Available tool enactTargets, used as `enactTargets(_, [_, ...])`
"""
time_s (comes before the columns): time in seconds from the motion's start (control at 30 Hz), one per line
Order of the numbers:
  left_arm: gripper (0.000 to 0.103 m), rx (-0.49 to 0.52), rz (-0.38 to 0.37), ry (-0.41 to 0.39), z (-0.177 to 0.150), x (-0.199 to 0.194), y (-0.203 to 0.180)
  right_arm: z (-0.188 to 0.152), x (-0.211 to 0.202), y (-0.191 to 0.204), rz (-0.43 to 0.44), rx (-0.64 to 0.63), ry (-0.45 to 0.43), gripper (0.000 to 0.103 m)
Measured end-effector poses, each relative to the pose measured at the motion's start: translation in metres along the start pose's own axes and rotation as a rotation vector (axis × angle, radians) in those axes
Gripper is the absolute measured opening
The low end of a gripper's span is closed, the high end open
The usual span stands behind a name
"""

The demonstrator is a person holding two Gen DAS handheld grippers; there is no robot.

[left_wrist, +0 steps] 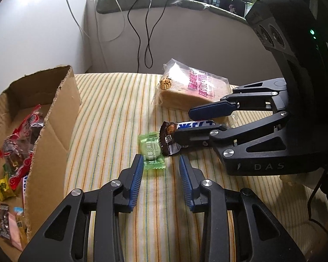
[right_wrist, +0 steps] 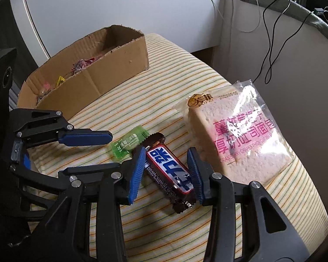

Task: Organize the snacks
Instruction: 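Grasp the green candy with the left tool while the right tool grasps the blue-wrapped chocolate bar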

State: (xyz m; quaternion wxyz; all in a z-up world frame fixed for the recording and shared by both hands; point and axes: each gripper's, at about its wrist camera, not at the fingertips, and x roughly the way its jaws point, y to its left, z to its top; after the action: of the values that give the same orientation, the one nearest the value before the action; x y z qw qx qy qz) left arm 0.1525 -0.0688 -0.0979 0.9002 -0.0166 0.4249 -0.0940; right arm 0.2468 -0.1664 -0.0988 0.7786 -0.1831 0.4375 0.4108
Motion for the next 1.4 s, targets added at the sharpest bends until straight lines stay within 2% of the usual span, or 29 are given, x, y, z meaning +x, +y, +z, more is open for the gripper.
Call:
enactTargets(0.23, [0.03, -0.007, 0.001, -0.001, 0.0, 0.003, 0.003, -0.006, -0.003, -0.004, -0.001, 0.006, 0.042, 0.041])
enactTargets(0.4, [0.03, -0.015, -0.003, 0.0, 0.001, 0.003, 0.002, -0.01, 0.008, 0.001, -0.048, -0.01, 0.083, 0.041])
enactTargets(0.47, [0.03, -0.018, 0.002, 0.002, 0.001, 0.004, 0.002, -0.009, 0.009, 0.004, -0.067, -0.014, 0.079, 0.041])
enactTargets(0.53, [0.03, -0.03, 0.008, 0.004, 0.002, 0.006, 0.003, -0.008, 0.009, 0.006, -0.066, -0.006, 0.077, 0.03])
enactTargets(0.8, [0.03, -0.021, 0.03, 0.025, 0.01, 0.018, -0.001, -0.023, -0.001, 0.002, -0.078, 0.066, 0.076, 0.03])
enactTargets(1.13, [0.03, 0.006, 0.071, 0.041, 0.018, 0.038, -0.005, -0.044, -0.013, 0.002, -0.113, 0.13, 0.033, 0.03])
enactTargets(1.17, [0.029, 0.008, 0.071, 0.038, 0.018, 0.037, -0.006, -0.043, -0.013, 0.002, -0.113, 0.137, 0.031, 0.03])
enactTargets(1.23, [0.02, 0.015, 0.073, 0.033, 0.016, 0.034, -0.008, -0.045, -0.015, 0.0, -0.112, 0.152, 0.029, 0.03])
enactTargets(1.4, [0.019, 0.046, 0.064, 0.03, 0.011, 0.031, -0.017, -0.056, -0.025, -0.002, -0.122, 0.181, 0.027, 0.03])
